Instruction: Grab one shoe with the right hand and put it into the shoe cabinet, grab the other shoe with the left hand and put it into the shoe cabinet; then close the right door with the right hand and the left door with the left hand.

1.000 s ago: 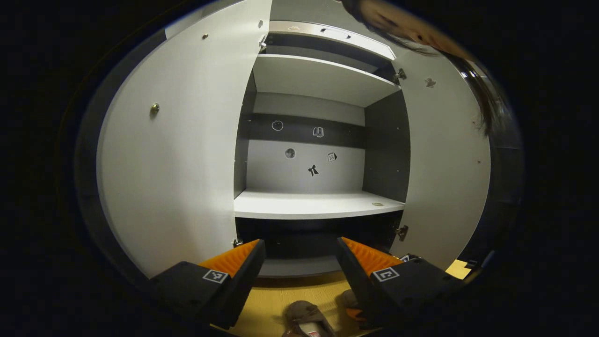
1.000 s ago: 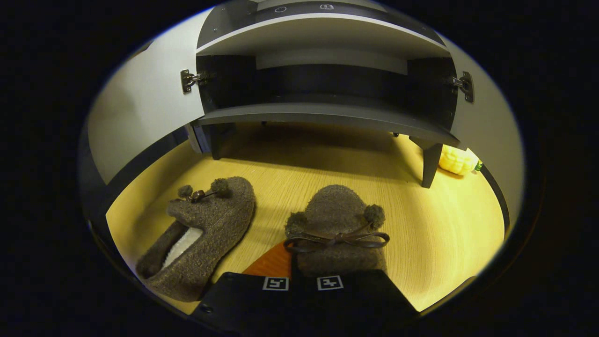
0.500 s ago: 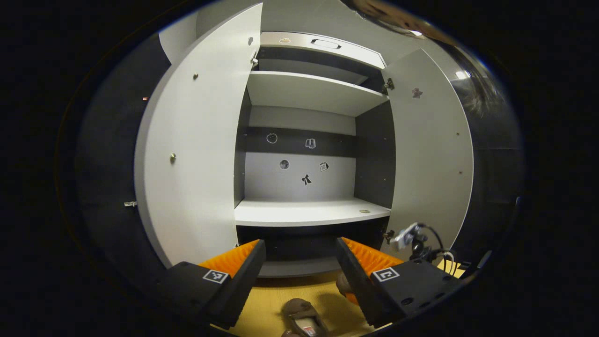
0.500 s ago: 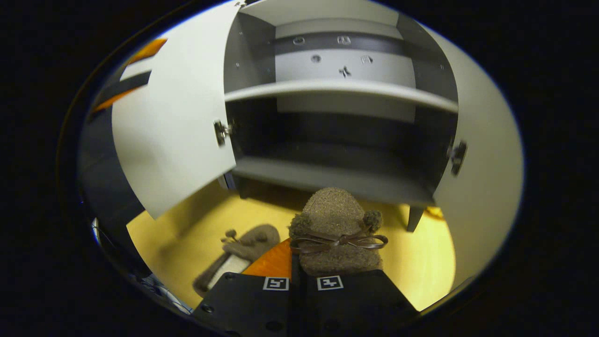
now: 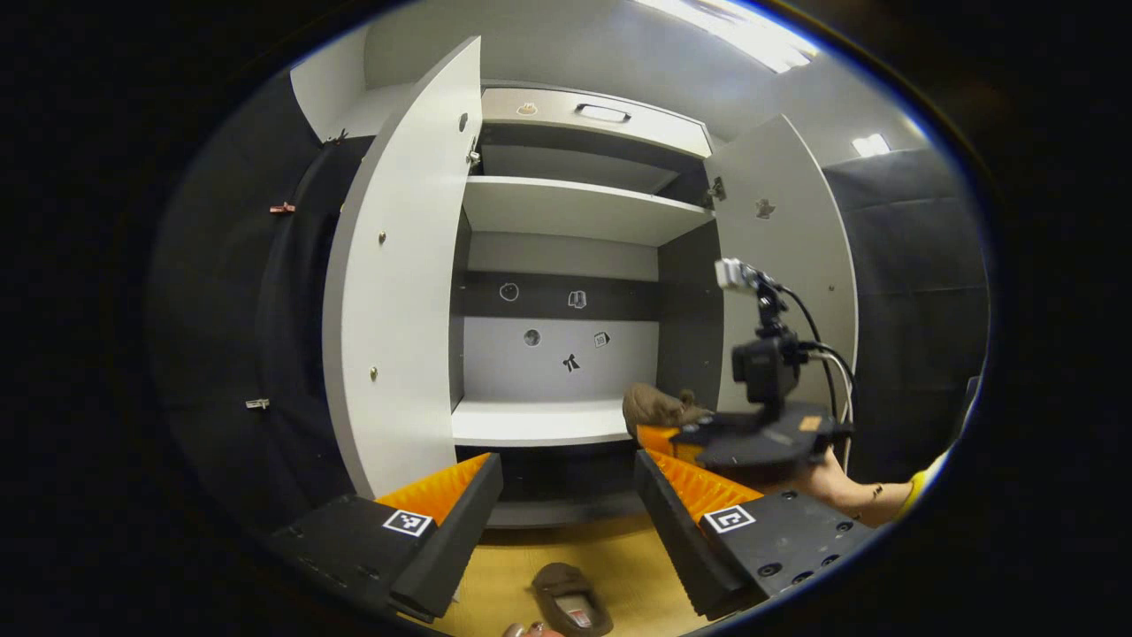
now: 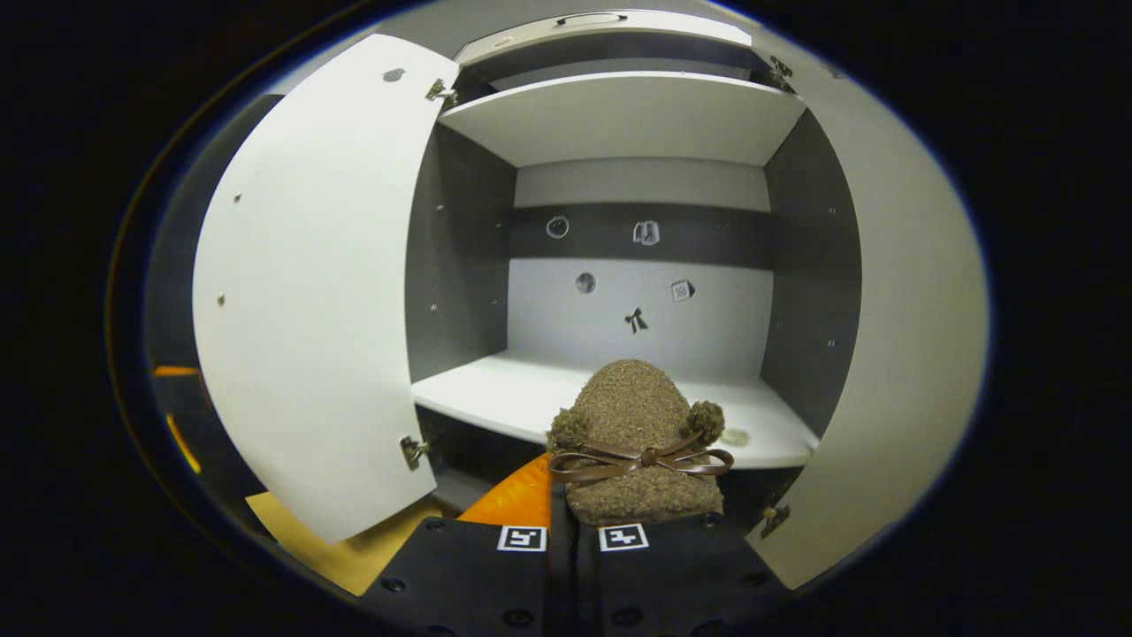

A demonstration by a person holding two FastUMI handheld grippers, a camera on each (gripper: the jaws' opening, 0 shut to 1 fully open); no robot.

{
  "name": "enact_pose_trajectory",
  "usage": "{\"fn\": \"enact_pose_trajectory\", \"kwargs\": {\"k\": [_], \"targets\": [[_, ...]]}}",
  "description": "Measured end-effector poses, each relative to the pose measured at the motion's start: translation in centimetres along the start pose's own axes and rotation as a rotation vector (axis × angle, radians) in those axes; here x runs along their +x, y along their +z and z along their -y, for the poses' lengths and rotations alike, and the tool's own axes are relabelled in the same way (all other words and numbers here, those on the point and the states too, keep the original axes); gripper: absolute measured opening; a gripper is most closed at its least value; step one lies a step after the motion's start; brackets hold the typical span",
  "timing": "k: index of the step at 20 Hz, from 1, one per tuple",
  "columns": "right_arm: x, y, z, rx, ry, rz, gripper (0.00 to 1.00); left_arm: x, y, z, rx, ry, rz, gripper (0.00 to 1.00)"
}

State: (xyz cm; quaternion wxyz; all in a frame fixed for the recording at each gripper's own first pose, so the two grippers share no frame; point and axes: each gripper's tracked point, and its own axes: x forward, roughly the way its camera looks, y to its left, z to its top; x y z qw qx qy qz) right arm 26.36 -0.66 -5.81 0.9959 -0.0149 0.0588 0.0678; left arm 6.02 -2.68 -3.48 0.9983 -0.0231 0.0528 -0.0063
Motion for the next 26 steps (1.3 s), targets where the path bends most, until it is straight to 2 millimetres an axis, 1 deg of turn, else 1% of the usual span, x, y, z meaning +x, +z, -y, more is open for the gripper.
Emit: {"fn": "enact_pose_trajectory", "kwargs": {"k": [2, 5, 6, 8, 11, 14, 15, 17, 19, 20, 21, 22, 23, 24, 25, 26], "targets": [[2.2, 2.3, 1.3, -0.016, -0.027, 0.005, 0.07, -0.3, 0.0, 0.7, -0.013, -0.013, -0.011, 0.95], [6.3, 4.8, 3.0, -0.045, -0.064, -0.002, 0.07, -0.3, -0.2, 1.5, -0.030, -0.022, -0.025, 0.96], [7.7, 5.2, 3.6, -0.048, -0.071, -0.015, 0.07, -0.2, -0.3, 1.6, -0.035, -0.021, -0.031, 0.96], [10.6, 5.3, 4.3, -0.046, -0.083, -0.053, 0.07, 0.2, -0.5, 1.6, -0.047, -0.015, -0.041, 0.96], [14.9, 4.8, 5.5, -0.030, -0.104, -0.111, 0.07, 0.7, -0.8, 1.1, -0.067, 0.003, -0.055, 0.96], [19.4, 3.2, 7.0, 0.017, -0.125, -0.184, 0.07, 1.3, -1.6, 0.0, -0.086, 0.038, -0.073, 0.96], [20.5, 2.6, 7.4, 0.036, -0.132, -0.206, 0.07, 1.3, -1.8, -0.5, -0.096, 0.053, -0.079, 0.96], [22.4, 0.7, 8.1, 0.066, -0.145, -0.266, 0.08, 1.7, -2.4, -1.5, -0.118, 0.080, -0.098, 0.96], [23.5, -1.0, 8.3, 0.093, -0.148, -0.314, 0.08, 1.9, -2.9, -2.3, -0.135, 0.103, -0.110, 0.95], [23.7, -1.7, 8.6, 0.098, -0.159, -0.338, 0.08, 1.9, -2.9, -2.7, -0.135, 0.117, -0.111, 0.94], [24.0, -2.3, 8.9, 0.112, -0.164, -0.354, 0.13, 1.9, -2.7, -3.1, -0.135, 0.126, -0.110, 0.94], [23.9, -2.5, 8.7, 0.133, -0.165, -0.368, 0.14, 1.9, -2.6, -3.2, -0.135, 0.129, -0.105, 0.93], [24.2, -2.8, 8.6, 0.149, -0.166, -0.376, 0.17, 2.0, -2.4, -3.4, -0.134, 0.131, -0.104, 0.94], [23.7, -2.4, 8.5, 0.157, -0.165, -0.378, 0.16, 1.8, -2.5, -3.5, -0.130, 0.135, -0.105, 0.94], [23.6, -2.4, 8.2, 0.158, -0.153, -0.381, 0.22, 1.8, -2.5, -3.6, -0.126, 0.137, -0.108, 0.94], [22.9, -2.1, 7.7, 0.152, -0.135, -0.387, 0.31, 1.7, -2.5, -3.5, -0.122, 0.135, -0.108, 0.93]]}}
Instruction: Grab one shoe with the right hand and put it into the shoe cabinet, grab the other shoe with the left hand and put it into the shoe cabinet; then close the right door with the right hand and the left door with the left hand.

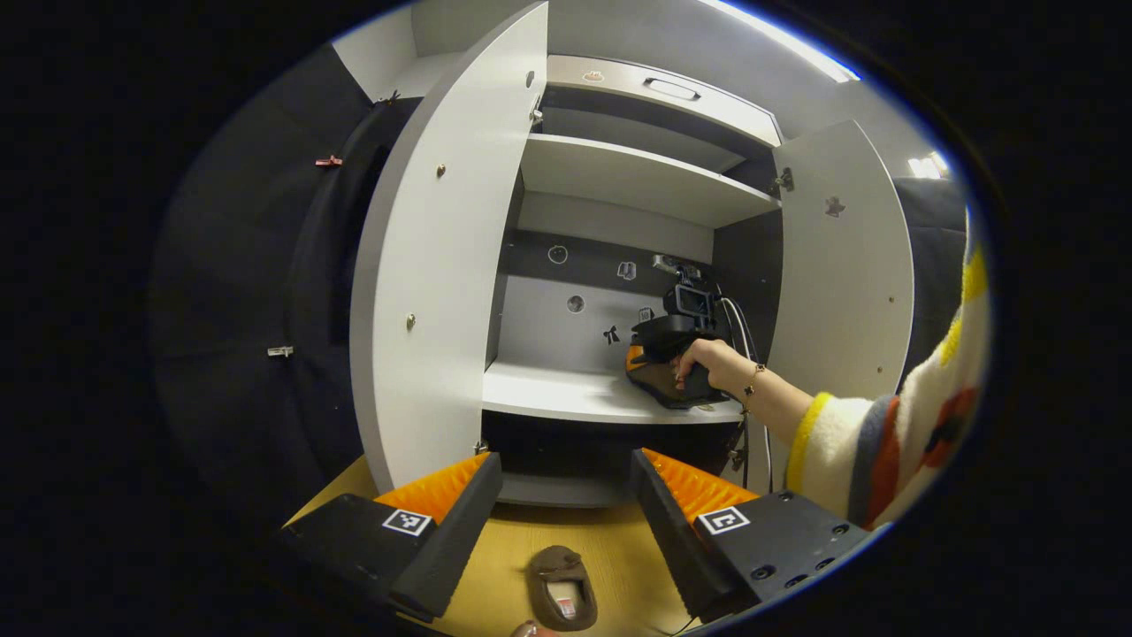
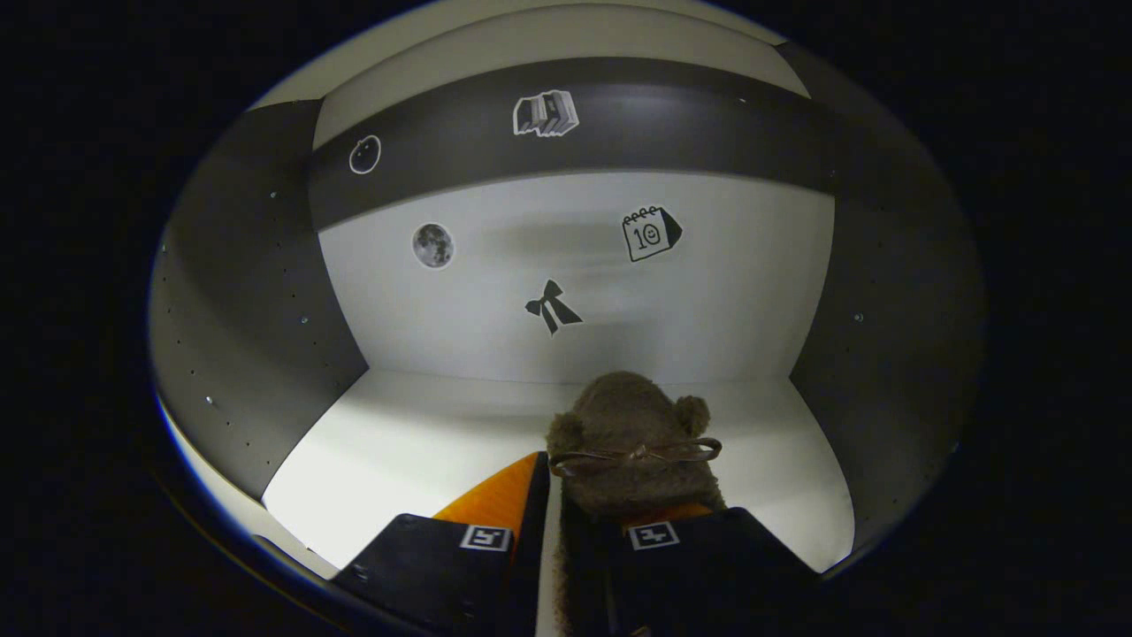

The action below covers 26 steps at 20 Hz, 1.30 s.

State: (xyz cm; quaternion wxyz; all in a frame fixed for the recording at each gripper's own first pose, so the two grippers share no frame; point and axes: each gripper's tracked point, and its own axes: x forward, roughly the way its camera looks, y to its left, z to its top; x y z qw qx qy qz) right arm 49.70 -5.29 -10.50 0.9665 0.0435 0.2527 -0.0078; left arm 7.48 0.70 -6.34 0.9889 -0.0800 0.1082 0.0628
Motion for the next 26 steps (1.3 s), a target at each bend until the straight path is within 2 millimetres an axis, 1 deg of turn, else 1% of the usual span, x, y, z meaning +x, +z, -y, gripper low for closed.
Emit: {"fn": "enact_pose_trajectory", "kwargs": {"k": [1, 2, 3, 4, 5, 6, 7, 10, 11, 12, 14, 16, 18, 19, 21, 23, 24, 26], "targets": [[-0.6, 0.1, 0.0, -0.023, 0.005, 0.002, 0.44, -0.1, 0.0, 0.1, 0.002, -0.003, -0.001, 0.93], [-1.6, -0.1, -0.3, -0.048, 0.014, 0.000, 0.47, -0.3, 0.0, 0.3, 0.002, -0.010, -0.002, 0.93], [-2.5, -0.2, -0.7, -0.071, 0.025, -0.001, 0.59, -0.5, 0.1, 0.5, 0.004, -0.018, -0.001, 0.93], [-3.9, -0.3, -1.0, -0.092, 0.039, 0.005, 0.66, -0.7, 0.1, 0.7, 0.004, -0.026, 0.001, 0.94], [-5.0, -0.2, -1.2, -0.112, 0.047, 0.018, 0.84, -1.0, 0.2, 1.0, 0.002, -0.041, 0.003, 0.94], [-6.3, 0.0, -1.2, -0.124, 0.049, 0.031, 0.92, -1.3, 0.1, 1.4, -0.002, -0.061, 0.002, 0.94], [-7.5, 0.4, -1.3, -0.128, 0.053, 0.057, 0.98, -1.6, -0.1, 1.6, -0.003, -0.079, -0.002, 0.94], [-13.0, 2.0, -2.3, -0.130, 0.095, 0.159, 0.98, -2.2, -1.3, 1.2, 0.012, -0.091, -0.022, 0.94], [-15.2, 2.2, -2.8, -0.135, 0.118, 0.201, 0.98, -2.5, -1.8, 0.6, 0.022, -0.078, -0.026, 0.94], [-17.2, 1.8, -3.3, -0.142, 0.139, 0.234, 0.98, -2.7, -2.4, 0.4, 0.030, -0.081, -0.024, 0.94], [-21.0, 0.4, -4.1, -0.147, 0.174, 0.301, 0.98, -2.9, -3.7, 0.5, 0.038, -0.105, -0.020, 0.94], [-24.3, -1.8, -4.8, -0.134, 0.205, 0.346, 0.98, -2.8, -5.7, 0.7, 0.043, -0.137, -0.039, 0.94], [-27.2, -4.1, -4.2, -0.129, 0.185, 0.383, 0.98, -2.4, -8.0, 1.1, 0.033, -0.167, -0.054, 0.94], [-28.3, -5.2, -3.5, -0.133, 0.157, 0.400, 0.98, -2.2, -9.2, 1.1, 0.026, -0.170, -0.061, 0.94], [-30.6, -7.3, -2.5, -0.131, 0.105, 0.438, 0.98, -1.6, -12.8, 1.3, 0.018, -0.190, -0.125, 0.94], [-32.5, -9.0, -1.9, -0.122, 0.066, 0.470, 0.97, -1.0, -17.0, 1.2, 0.011, -0.199, -0.206, 0.94], [-33.0, -10.2, -1.6, -0.121, 0.053, 0.472, 0.97, -0.7, -19.0, 1.0, 0.001, -0.198, -0.241, 0.94], [-33.8, -11.9, -1.4, -0.136, 0.041, 0.472, 0.97, 0.3, -22.6, 0.2, -0.021, -0.172, -0.294, 0.94]]}}
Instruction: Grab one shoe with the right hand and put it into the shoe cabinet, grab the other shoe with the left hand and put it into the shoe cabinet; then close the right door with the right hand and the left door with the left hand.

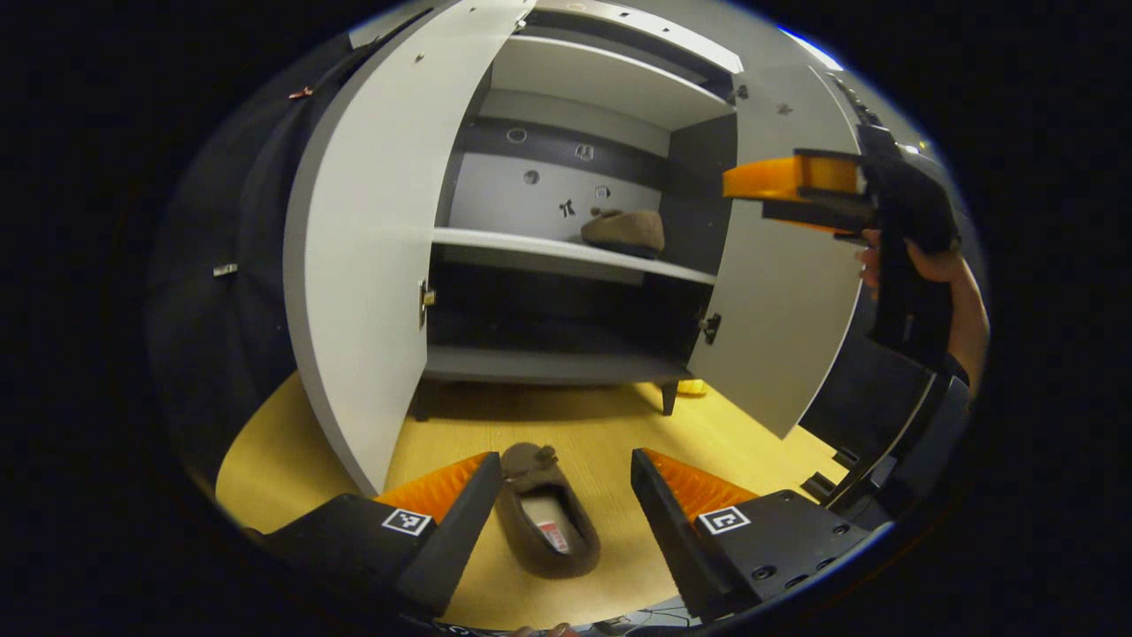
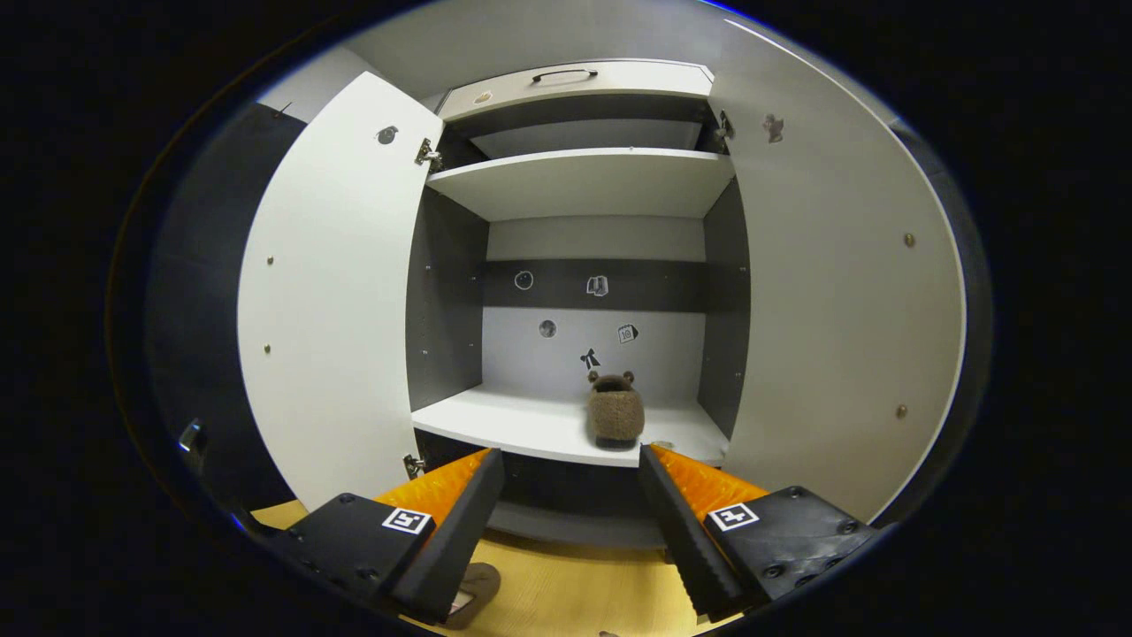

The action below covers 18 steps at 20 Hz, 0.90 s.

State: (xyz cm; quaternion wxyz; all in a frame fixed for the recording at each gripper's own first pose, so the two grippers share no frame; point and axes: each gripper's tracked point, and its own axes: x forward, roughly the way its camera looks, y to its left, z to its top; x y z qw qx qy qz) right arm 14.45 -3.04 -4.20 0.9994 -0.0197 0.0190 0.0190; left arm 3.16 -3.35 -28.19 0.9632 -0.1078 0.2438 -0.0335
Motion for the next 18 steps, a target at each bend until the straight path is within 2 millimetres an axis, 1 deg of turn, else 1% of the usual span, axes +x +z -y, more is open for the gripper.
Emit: {"fn": "enact_pose_trajectory", "kwargs": {"k": [2, 4, 6, 8, 9, 12, 14, 15, 17, 18], "targets": [[-1.1, -1.0, -0.1, -0.026, -0.003, -0.003, 0.98, 1.9, -2.8, -1.5, -0.013, 0.037, -0.034, 0.93], [-1.9, -2.4, -0.3, -0.046, 0.001, -0.028, 0.98, 3.8, -5.1, -2.7, -0.018, 0.066, -0.063, 0.91], [-2.6, -3.6, -0.3, -0.049, 0.008, -0.045, 0.98, 5.4, -6.9, -3.6, -0.034, 0.087, -0.085, 0.91], [-2.9, -5.6, 0.0, -0.037, 0.011, -0.100, 0.98, 7.0, -8.4, -4.0, -0.059, 0.094, -0.097, 0.90], [-3.1, -6.6, 0.2, -0.027, 0.013, -0.121, 0.98, 7.7, -8.9, -4.3, -0.065, 0.098, -0.102, 0.88], [-3.3, -8.3, 1.7, 0.007, -0.003, -0.165, 0.98, 9.5, -9.7, -5.2, -0.062, 0.115, -0.106, 0.82], [-3.0, -9.4, 2.4, 0.028, -0.008, -0.196, 0.98, 10.4, -9.6, -5.6, -0.062, 0.129, -0.096, 0.78], [-2.9, -9.8, 2.7, 0.036, -0.007, -0.212, 0.98, 10.9, -9.5, -5.8, -0.054, 0.136, -0.094, 0.73], [-2.6, -10.3, 2.9, 0.038, 0.001, -0.226, 0.98, 12.2, -9.4, -6.1, -0.035, 0.142, -0.093, 0.67], [-2.4, -10.5, 3.0, 0.032, 0.008, -0.231, 0.98, 12.9, -9.2, -6.1, -0.025, 0.145, -0.090, 0.66]]}}
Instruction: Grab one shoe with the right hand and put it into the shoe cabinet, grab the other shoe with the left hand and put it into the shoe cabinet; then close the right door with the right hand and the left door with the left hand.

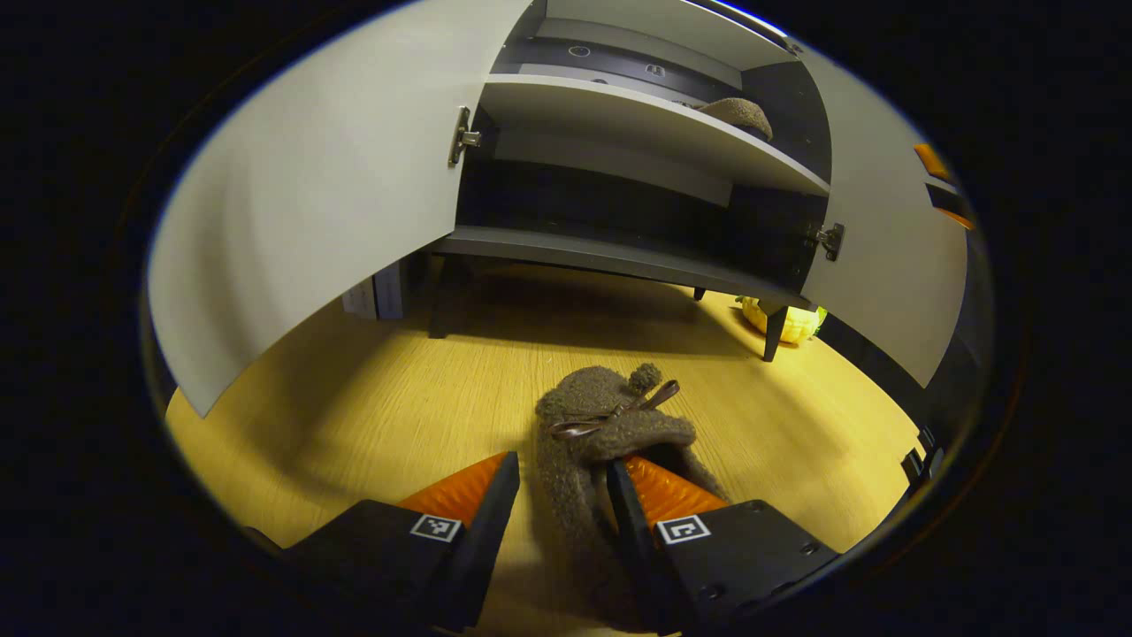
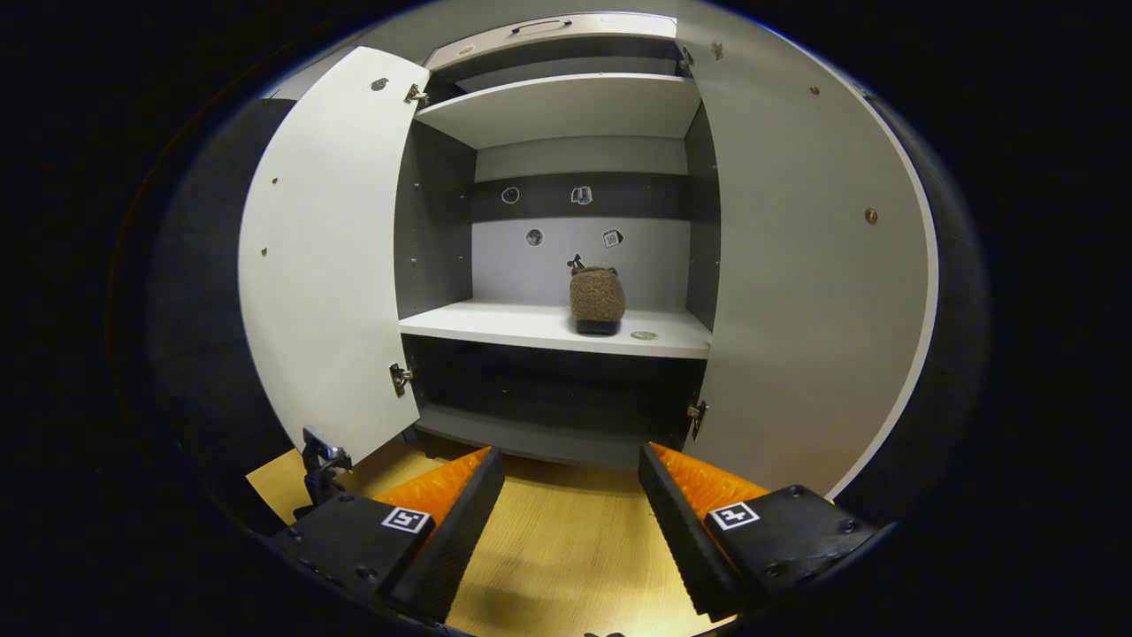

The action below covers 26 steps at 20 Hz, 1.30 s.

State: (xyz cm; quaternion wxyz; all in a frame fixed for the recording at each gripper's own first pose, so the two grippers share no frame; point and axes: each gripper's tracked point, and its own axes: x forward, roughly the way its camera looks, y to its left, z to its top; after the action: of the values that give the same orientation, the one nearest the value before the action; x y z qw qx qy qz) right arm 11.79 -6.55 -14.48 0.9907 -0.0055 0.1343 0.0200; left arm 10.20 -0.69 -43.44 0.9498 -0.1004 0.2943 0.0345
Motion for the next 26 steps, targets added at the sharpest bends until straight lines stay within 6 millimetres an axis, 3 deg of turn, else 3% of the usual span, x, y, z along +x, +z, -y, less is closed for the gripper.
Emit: {"fn": "enact_pose_trajectory", "kwargs": {"k": [4, 6, 7, 8, 9, 12, 15, 18, 20, 23, 26], "targets": [[1.2, -1.4, 0.0, -0.017, 0.029, -0.043, 0.98, 2.1, 0.8, -0.2, 0.047, 0.023, 0.003, 0.54], [1.7, -1.9, -0.2, -0.009, 0.046, -0.057, 0.98, 2.9, 1.3, -0.5, 0.083, 0.037, 0.005, 0.41], [2.0, -2.2, -0.2, -0.007, 0.052, -0.064, 0.98, 3.0, 1.6, -0.6, 0.091, 0.042, 0.010, 0.30], [2.2, -2.4, -0.2, -0.007, 0.057, -0.070, 0.98, 2.9, 1.8, -0.7, 0.094, 0.051, 0.012, 0.27], [2.5, -2.4, -0.1, -0.007, 0.060, -0.073, 0.98, 2.6, 2.1, -0.7, 0.097, 0.058, 0.013, 0.16], [3.0, -2.0, -0.2, 0.001, 0.074, -0.078, 0.99, 0.5, 5.2, 0.0, 0.108, 0.060, 0.059, 0.10], [2.9, -0.3, -0.3, 0.006, 0.090, -0.065, 0.99, -3.4, 10.8, 1.5, 0.135, 0.057, 0.128, 0.10], [3.0, 1.8, -0.4, -0.007, 0.103, -0.047, 0.99, -7.9, 18.1, 3.2, 0.157, 0.053, 0.222, 0.10], [2.8, 3.4, -0.9, -0.013, 0.120, -0.022, 0.98, -10.1, 22.9, 3.2, 0.210, 0.101, 0.276, 0.09], [2.3, 5.6, -1.7, -0.001, 0.151, 0.012, 0.98, -11.6, 30.0, 3.9, 0.239, 0.125, 0.342, 0.10], [1.9, 7.8, -1.9, 0.006, 0.162, 0.050, 0.98, -11.2, 35.9, 4.3, 0.204, 0.107, 0.398, 0.10]]}}
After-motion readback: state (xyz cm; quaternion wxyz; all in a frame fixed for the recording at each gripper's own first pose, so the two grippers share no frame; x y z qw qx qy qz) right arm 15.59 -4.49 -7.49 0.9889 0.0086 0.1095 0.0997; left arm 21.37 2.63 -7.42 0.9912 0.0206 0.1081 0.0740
